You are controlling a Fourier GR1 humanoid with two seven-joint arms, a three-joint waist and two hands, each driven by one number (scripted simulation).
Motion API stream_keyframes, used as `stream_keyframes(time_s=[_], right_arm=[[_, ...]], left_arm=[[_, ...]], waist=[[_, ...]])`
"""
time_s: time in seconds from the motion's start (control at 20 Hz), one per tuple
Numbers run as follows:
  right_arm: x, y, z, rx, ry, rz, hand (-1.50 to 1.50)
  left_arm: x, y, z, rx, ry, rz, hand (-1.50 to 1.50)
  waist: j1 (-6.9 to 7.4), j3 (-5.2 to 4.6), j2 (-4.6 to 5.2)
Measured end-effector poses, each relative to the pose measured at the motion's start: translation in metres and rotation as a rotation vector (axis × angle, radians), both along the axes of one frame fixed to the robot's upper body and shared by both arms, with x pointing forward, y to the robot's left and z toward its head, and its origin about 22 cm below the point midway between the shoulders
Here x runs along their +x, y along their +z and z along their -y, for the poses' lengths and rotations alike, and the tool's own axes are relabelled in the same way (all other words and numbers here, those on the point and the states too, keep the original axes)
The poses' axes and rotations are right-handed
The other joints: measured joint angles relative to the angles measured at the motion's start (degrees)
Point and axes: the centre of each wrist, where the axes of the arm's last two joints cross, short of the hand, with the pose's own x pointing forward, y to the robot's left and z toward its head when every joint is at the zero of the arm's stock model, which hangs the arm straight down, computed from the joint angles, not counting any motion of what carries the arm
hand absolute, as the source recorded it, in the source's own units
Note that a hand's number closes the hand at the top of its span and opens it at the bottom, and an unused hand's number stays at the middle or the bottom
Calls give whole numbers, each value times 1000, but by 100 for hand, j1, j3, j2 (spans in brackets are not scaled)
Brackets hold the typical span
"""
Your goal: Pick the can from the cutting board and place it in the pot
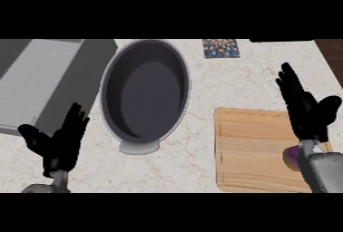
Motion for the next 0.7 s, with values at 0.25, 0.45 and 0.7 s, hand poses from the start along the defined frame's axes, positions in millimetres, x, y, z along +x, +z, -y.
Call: stream_keyframes(time_s=[0.25, 0.45, 0.7], right_arm=[[-16, 2, 10, -36, 66, 16, 150], [-24, 13, 47, -295, -91, 118, -150], [-65, -20, 46, -415, -265, 280, -150]], left_arm=[[0, 9, -39, 258, -7, -15, 0], [-6, 11, -69, 406, 16, -86, 0], [-2, 20, -78, 475, 6, -145, 0]], waist=[[2, -79, -108], [-178, -113, -155], [-166, -108, -167]])
